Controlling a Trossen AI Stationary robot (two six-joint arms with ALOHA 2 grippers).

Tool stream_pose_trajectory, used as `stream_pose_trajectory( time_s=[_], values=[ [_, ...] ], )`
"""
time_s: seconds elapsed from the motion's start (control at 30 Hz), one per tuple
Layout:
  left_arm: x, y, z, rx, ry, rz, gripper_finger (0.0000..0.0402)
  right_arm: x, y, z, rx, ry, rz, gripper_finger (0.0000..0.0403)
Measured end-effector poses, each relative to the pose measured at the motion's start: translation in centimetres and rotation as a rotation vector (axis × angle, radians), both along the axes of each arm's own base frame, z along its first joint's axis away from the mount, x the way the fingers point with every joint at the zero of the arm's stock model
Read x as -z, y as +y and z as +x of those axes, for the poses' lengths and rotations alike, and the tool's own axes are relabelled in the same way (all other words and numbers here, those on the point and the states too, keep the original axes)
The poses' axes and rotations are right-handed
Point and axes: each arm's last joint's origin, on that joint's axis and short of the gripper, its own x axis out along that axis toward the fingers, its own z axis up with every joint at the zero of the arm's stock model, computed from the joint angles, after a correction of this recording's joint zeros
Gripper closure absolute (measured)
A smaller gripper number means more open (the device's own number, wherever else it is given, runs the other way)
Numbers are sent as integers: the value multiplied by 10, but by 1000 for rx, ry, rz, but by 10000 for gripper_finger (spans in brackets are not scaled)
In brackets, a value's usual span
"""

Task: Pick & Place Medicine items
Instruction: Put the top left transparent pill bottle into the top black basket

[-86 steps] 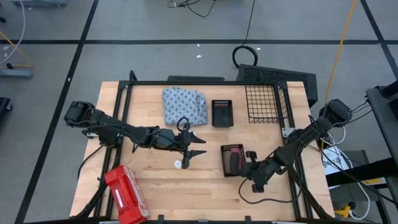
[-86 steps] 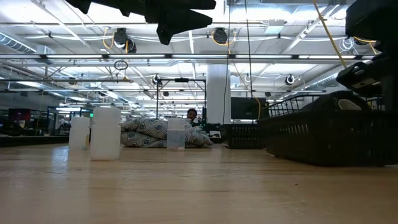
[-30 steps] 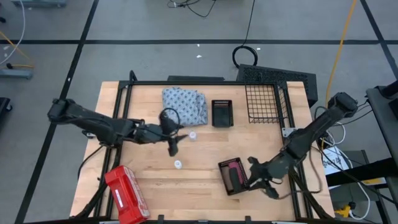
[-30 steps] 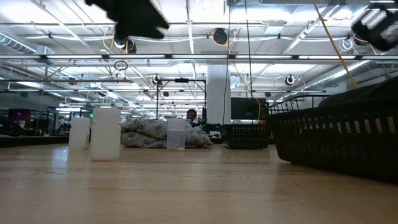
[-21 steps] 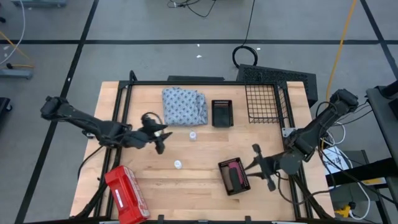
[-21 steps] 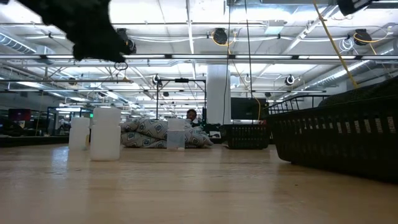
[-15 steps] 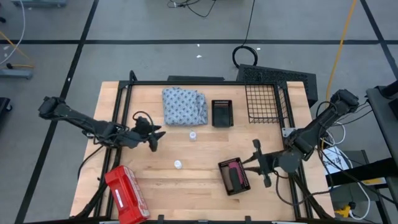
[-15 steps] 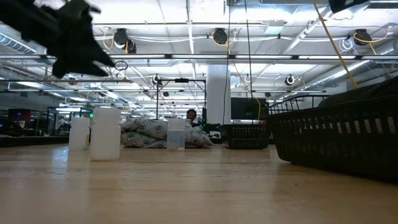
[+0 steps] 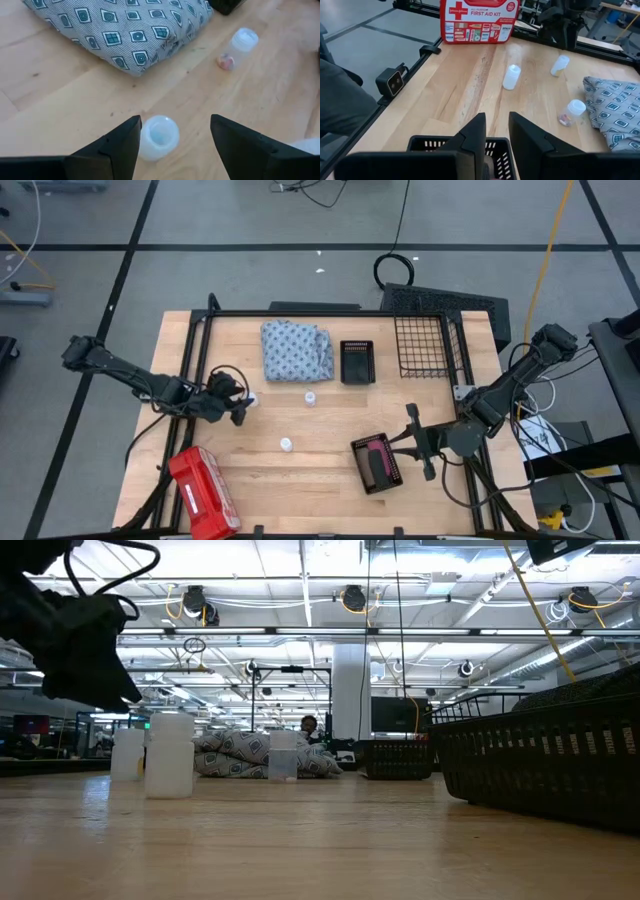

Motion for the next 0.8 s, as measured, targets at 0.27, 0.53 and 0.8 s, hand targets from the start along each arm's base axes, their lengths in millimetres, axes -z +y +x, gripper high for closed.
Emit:
stream_pose_trajectory(
  time_s=[0.27, 0.53, 0.8],
  values=[
    [9, -8, -10, 65, 128, -82, 167, 0, 0, 0, 4, 4, 8, 331],
    [16, -15, -17, -15, 147, -20, 178, 0, 0, 0, -1, 0, -11, 331],
    [32, -24, -13, 26, 285, 21, 179, 0, 0, 0, -2, 0, -12, 333]
  ],
)
